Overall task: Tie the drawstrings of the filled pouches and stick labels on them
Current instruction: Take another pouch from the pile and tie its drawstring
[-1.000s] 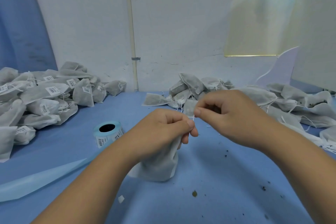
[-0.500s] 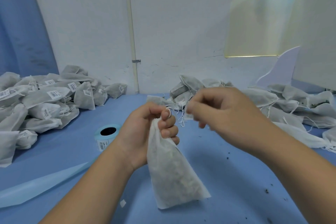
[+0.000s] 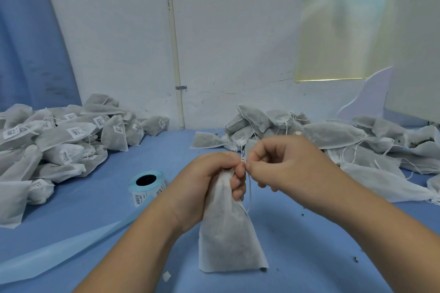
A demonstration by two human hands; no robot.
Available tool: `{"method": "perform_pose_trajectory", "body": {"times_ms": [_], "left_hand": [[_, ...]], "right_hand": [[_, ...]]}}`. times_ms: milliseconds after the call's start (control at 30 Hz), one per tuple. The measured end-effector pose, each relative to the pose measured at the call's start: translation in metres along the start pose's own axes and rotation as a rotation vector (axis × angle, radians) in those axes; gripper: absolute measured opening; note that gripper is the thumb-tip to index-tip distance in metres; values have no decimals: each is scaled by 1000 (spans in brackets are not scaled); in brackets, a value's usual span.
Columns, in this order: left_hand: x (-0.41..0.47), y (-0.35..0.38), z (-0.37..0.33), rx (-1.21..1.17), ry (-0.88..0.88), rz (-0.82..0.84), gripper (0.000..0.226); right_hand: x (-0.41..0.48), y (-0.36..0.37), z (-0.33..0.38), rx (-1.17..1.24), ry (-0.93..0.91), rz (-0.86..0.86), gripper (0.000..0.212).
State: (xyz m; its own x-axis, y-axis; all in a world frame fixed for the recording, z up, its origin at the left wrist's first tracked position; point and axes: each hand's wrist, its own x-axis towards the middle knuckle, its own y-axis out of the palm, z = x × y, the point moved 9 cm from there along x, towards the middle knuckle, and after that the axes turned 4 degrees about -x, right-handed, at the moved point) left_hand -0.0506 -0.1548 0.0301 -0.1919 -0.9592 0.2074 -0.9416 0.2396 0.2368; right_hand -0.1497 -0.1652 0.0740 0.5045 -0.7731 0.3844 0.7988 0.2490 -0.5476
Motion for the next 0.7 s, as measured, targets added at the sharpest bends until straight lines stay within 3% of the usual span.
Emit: {"method": "perform_pose_trajectory", "body": {"times_ms": [167,467,700], "left_hand": [[-2,0,-2,116,8,19,24],[-4,-3,-7,206,-7,34,25],[-6,-4,-10,158,12,-50,17]], "right_hand": [[-1,3,-2,-19,9,34,21],[0,4,-4,-9,4,102,23],[1,4,-9,13,-19,165,6]]}}
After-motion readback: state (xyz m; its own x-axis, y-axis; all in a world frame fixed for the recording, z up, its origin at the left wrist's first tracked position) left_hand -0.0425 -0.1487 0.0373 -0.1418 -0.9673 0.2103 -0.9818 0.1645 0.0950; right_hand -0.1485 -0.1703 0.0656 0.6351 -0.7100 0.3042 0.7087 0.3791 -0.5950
